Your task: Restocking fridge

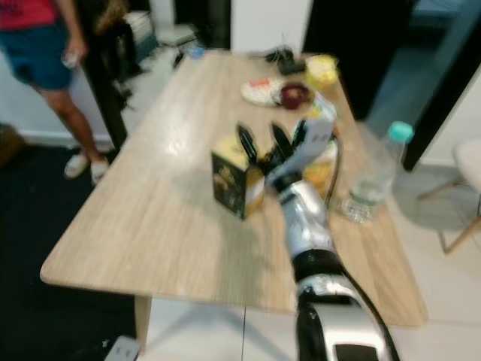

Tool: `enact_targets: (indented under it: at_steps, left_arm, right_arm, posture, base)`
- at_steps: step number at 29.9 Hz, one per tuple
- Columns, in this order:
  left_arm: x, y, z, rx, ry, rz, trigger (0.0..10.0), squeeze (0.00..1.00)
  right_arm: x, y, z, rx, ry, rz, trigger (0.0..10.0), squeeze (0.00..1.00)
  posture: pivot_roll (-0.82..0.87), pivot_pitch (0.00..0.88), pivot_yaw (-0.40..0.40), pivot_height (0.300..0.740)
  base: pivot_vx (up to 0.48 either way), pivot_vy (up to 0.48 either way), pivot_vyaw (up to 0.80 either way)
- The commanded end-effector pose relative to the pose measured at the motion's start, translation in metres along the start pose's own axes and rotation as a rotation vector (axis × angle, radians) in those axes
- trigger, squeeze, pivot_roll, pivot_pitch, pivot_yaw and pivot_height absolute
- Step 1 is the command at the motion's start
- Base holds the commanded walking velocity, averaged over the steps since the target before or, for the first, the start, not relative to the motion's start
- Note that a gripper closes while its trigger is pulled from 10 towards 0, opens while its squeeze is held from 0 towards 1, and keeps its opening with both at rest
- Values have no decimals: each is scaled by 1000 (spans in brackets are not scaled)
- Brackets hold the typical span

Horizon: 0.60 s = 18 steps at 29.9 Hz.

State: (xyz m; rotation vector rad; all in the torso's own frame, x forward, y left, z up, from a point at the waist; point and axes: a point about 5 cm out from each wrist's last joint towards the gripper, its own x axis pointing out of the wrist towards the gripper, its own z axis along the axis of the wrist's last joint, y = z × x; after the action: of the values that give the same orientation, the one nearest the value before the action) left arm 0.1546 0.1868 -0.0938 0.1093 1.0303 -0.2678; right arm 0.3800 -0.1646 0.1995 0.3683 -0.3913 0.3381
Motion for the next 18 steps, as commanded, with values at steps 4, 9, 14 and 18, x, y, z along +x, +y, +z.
enact_targets:
  at_steps: [4,9,14,18]
  left_arm:
    - [-3,-1,-17,-4,59,-6,10000,0]
    - [-3,-2,-17,1,60,-7,10000,0]
    - [-3,-3,-18,1,61,-13,10000,0]
    - [-3,-4,-18,1,62,-17,10000,0]
  right_arm:
    - [1,8,-6,38,5,26,10000,0]
    - [1,9,-5,44,5,33,10000,0]
    - [-1,16,-8,59,18,117,10000,0]
    - [-3,28,-15,49,41,186,10000,0]
  posture:
    - [54,0,-2,740]
    - [54,0,-5,740]
    - [54,0,-9,740]
    - [52,0,-10,740]
  base:
    - [0,0,0]
    - [0,0,0]
    - [0,0,0]
    - [0,0,0]
